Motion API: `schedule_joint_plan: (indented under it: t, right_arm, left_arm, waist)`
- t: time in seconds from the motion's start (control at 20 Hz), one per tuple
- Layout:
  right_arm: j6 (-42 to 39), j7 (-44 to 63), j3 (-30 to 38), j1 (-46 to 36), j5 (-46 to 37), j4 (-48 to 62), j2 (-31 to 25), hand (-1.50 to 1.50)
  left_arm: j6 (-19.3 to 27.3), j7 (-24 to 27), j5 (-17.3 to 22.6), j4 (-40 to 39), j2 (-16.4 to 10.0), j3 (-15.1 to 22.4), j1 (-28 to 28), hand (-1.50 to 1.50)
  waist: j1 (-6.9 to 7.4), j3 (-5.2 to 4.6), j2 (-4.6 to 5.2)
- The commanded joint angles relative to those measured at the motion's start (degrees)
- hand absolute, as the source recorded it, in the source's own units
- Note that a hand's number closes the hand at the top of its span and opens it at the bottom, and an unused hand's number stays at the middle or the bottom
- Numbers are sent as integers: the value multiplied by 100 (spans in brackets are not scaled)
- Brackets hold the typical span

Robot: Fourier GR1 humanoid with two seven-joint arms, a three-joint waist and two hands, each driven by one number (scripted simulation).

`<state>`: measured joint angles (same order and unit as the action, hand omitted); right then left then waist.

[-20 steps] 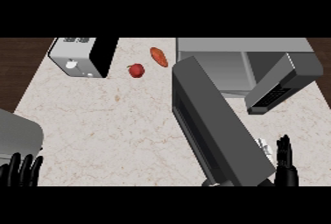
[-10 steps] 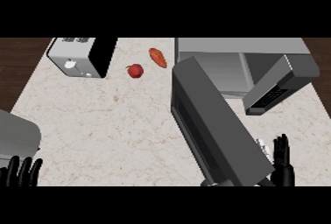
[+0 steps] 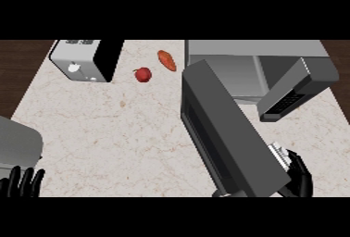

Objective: Pick up the milk, place it into the microwave and close the microwave

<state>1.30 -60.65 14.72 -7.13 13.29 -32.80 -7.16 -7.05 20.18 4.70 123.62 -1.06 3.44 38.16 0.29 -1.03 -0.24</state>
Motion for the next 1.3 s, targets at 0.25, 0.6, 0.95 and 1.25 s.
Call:
schedule_joint_plan:
  t: [0.25, 0.6, 0.95, 1.25]
  right_arm:
    - [-992, -391, -101, -33, 188, -156, 126, 150]
    - [-2847, 1299, -1063, -1608, -294, -37, -833, 150]
    - [-4101, 1411, -1341, -2111, -211, -19, -1206, 150]
    - [-3983, 1622, -1595, -1853, -255, -548, -1164, 150]
  left_arm:
    - [88, -68, -81, -137, 2, -111, -290, -150]
    - [-162, 14, 53, -44, -67, 45, -147, -150]
    - [-201, -86, 274, 192, -183, -243, -20, -150]
    - [-154, -32, 109, 370, -47, -124, 290, -150]
  waist:
    - [-11, 106, 24]
    - [439, 122, 78]
    - [178, 116, 55]
    - [30, 107, 17]
